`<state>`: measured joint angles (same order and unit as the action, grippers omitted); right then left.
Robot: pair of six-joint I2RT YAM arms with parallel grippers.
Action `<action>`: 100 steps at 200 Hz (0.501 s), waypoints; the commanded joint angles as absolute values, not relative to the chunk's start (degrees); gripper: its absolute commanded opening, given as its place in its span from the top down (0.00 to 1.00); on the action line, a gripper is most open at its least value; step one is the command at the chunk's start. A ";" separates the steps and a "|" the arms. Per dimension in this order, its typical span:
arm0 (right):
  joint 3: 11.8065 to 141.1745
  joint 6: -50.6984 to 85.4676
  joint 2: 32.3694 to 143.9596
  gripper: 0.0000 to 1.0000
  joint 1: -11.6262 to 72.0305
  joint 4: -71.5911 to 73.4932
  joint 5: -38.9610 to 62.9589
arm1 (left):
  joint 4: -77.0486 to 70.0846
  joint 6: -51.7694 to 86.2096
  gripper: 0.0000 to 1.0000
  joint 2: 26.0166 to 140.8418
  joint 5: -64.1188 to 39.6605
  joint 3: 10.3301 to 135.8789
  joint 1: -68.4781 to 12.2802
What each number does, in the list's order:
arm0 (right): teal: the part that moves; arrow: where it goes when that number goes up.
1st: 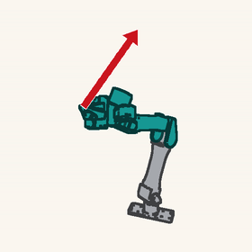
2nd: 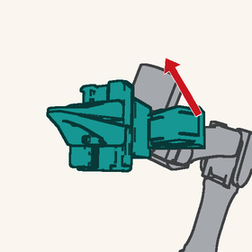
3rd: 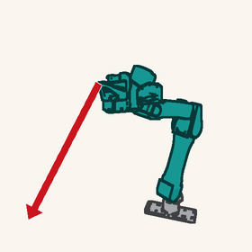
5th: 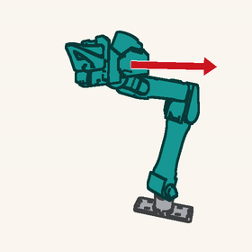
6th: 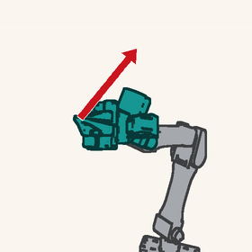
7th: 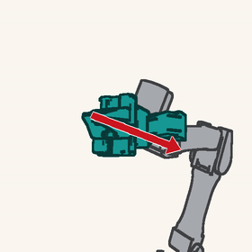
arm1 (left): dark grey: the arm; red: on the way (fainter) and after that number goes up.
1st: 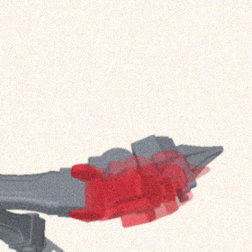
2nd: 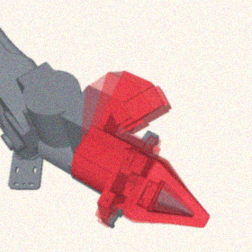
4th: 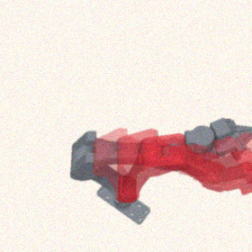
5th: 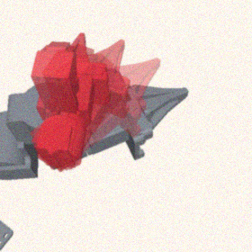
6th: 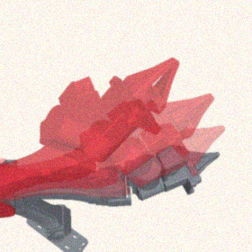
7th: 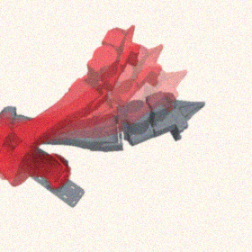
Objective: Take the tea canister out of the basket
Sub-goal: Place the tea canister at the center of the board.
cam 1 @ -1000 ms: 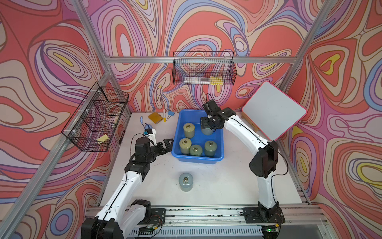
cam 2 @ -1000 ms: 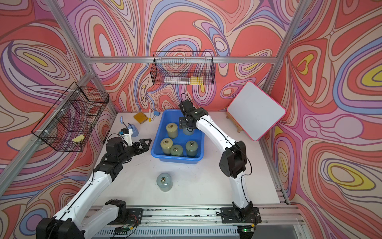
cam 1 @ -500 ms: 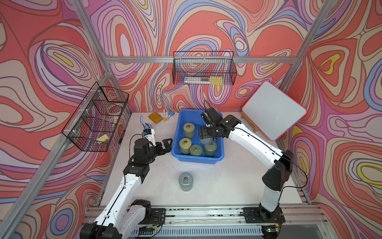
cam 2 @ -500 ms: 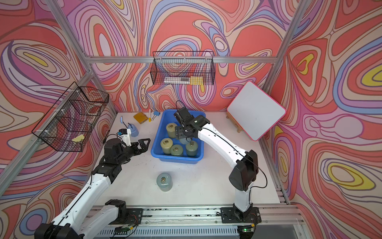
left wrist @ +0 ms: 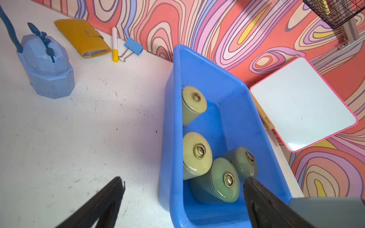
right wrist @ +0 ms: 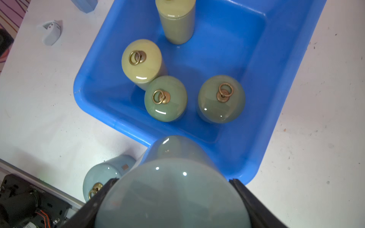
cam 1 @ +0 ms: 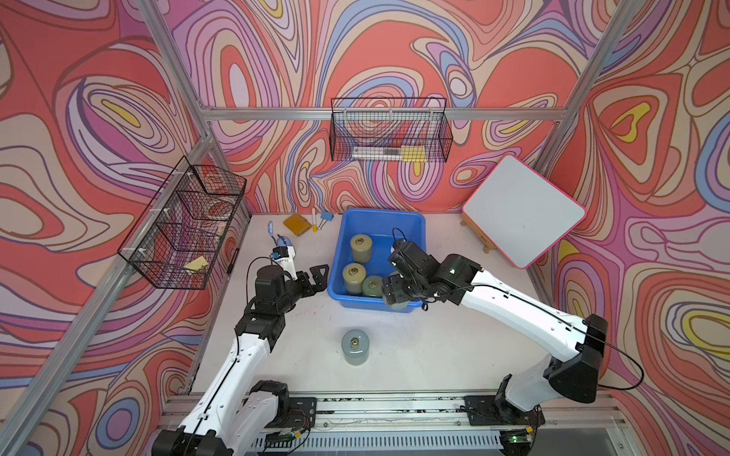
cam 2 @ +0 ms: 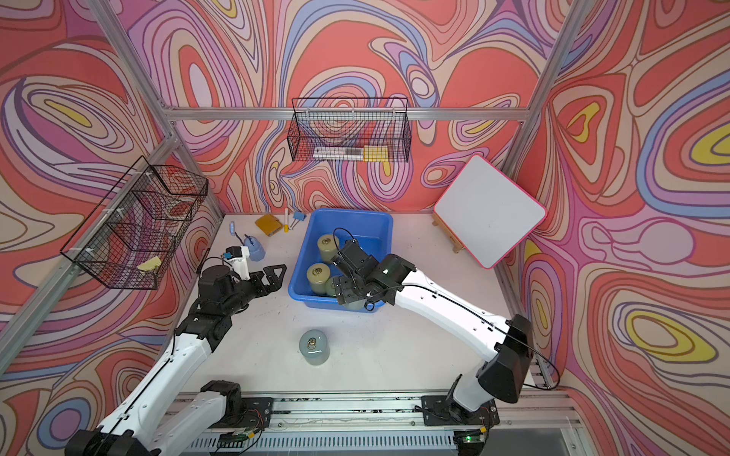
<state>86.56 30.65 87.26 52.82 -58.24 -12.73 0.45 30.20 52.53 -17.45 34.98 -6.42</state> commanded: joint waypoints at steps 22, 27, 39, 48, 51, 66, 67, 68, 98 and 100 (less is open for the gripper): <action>81.92 33.81 82.72 0.34 58.74 -53.82 -15.03 | -0.53 29.35 0.01 51.48 -16.90 34.11 -6.59; 81.40 33.99 82.63 0.34 59.45 -53.79 -15.22 | -0.53 29.36 0.01 51.40 -16.88 34.07 -6.59; 80.27 34.60 82.52 0.34 61.12 -53.71 -15.79 | -0.51 29.35 0.01 51.33 -16.84 34.06 -6.57; 79.26 34.83 82.25 0.34 62.32 -53.16 -16.11 | -0.44 29.31 0.01 51.33 -16.78 34.05 -6.59; 78.93 34.95 82.25 0.34 62.64 -53.05 -16.25 | -0.44 29.28 0.01 51.25 -16.71 34.05 -6.59; 77.19 35.64 82.17 0.34 63.85 -52.13 -16.43 | -0.37 29.31 0.01 51.17 -16.61 34.08 -6.59; 77.13 35.70 82.17 0.34 63.92 -52.03 -16.43 | -0.36 29.29 0.01 51.16 -16.61 34.04 -6.59; 77.02 35.78 82.18 0.34 63.95 -51.99 -16.43 | -0.36 29.28 0.01 51.16 -16.61 34.07 -6.59; 73.86 37.50 82.62 0.34 65.53 -49.79 -16.62 | -0.27 29.30 0.01 51.06 -16.52 34.02 -6.59; 73.64 37.61 82.73 0.34 65.56 -49.65 -16.68 | -0.31 29.28 0.01 51.04 -16.59 34.08 -6.59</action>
<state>74.85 35.18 84.60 64.60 -54.65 -14.20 0.47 30.20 51.99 -17.17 34.74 -6.42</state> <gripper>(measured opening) 0.828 0.991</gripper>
